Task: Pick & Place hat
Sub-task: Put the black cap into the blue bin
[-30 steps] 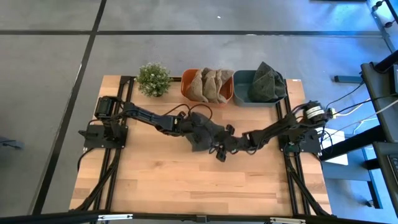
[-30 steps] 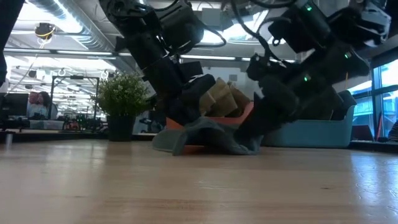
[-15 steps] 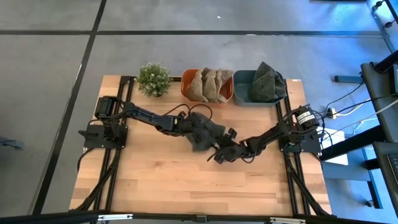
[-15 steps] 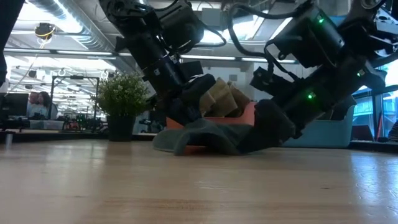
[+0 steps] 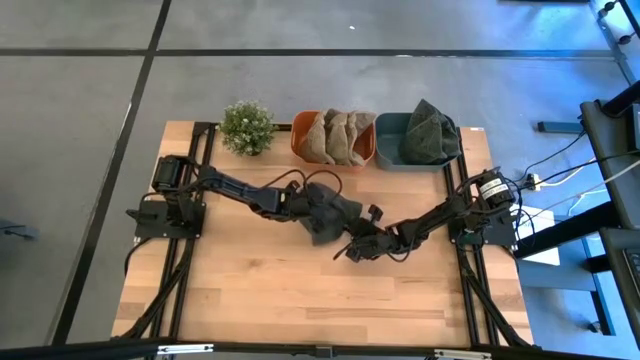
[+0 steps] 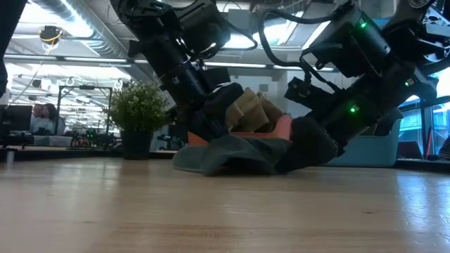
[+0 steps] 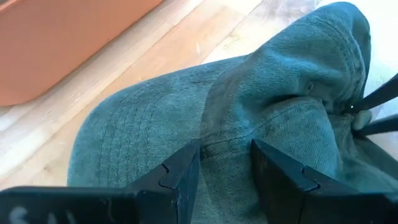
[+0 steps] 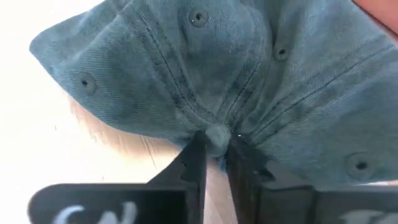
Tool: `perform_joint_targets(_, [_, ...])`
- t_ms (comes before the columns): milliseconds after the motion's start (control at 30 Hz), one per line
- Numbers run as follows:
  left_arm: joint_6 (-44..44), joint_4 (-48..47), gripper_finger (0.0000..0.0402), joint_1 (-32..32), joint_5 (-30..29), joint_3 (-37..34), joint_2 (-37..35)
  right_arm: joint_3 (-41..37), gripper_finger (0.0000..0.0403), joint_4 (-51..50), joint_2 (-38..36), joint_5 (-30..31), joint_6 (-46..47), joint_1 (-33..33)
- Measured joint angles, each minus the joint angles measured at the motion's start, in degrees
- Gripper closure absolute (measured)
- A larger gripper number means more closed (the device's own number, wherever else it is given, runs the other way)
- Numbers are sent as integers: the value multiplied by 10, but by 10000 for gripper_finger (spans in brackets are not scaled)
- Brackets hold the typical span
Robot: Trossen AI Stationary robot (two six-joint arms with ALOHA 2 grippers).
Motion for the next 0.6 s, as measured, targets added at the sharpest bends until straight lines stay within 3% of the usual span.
perform_joint_targets(300, [33,0,263,-2,-2,1,-2,-5,361,-10,-35,8,-57,5])
perform_joint_targets(600, [175,18,262,-2,0,12,-51,-5,362,-21,-119,24,-130,5])
